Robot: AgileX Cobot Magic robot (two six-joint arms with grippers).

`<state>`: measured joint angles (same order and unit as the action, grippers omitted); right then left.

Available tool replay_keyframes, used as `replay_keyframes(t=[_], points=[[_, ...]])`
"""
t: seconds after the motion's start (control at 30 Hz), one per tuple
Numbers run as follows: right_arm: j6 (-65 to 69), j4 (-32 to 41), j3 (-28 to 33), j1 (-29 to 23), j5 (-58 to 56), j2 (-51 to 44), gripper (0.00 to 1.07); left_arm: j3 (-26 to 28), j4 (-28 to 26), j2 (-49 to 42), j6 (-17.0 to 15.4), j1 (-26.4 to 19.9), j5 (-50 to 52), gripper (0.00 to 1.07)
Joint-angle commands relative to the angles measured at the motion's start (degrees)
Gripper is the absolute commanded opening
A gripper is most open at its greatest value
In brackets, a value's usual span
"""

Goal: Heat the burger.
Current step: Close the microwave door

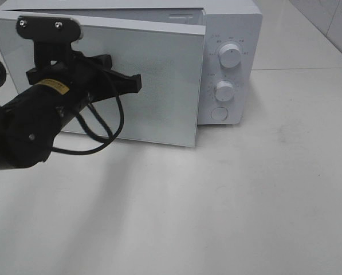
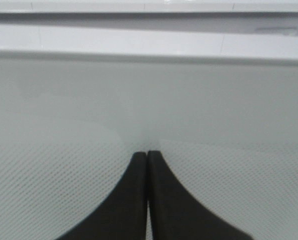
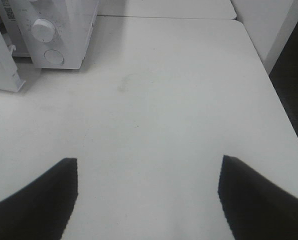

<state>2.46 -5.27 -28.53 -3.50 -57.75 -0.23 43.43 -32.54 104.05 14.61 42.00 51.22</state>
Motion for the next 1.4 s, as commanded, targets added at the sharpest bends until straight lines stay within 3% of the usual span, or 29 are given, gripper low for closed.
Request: replay_keyframes(t=[0.03,0.2,0.4,0.47,0.83,0.97,1.4], points=[[0.17,0.17,0.06,0.46,0.63,-1.6,0.75,3.21,-1.15,0.69,0.8,0.29,-1.32,0.0],[0.17,0.17,0.06,0.46,0.63,-1.6,0.75,8.31,-2.58,2.86,3.27,0.29,-4.93,0.0],[0.17,0.17,0.06,0.46,0.63,-1.6,0.75,13.41,-8.42,5.84,6.99,1.66,-5.9,0.0],[0.17,0.17,0.06,0.46,0.63,-1.6,0.75,16.21,-10.6,7.91,9.74,2.69,-6.36,0.0],[0.17,0.17,0.06,0.46,0.63,-1.6,0.75,22.29,-11.69,10.54,9.97,2.46,-8.54,0.0],[0.17,0.17,0.06,0.46,0.63,-1.6,0.75,25.27,-11.69,11.92,11.69,2.46,-10.14,0.0],[0.17,0.17,0.06,0.46,0.63,-1.6,0.75,26.07,-11.63,10.49,13.98,4.93,-17.53,0.0]])
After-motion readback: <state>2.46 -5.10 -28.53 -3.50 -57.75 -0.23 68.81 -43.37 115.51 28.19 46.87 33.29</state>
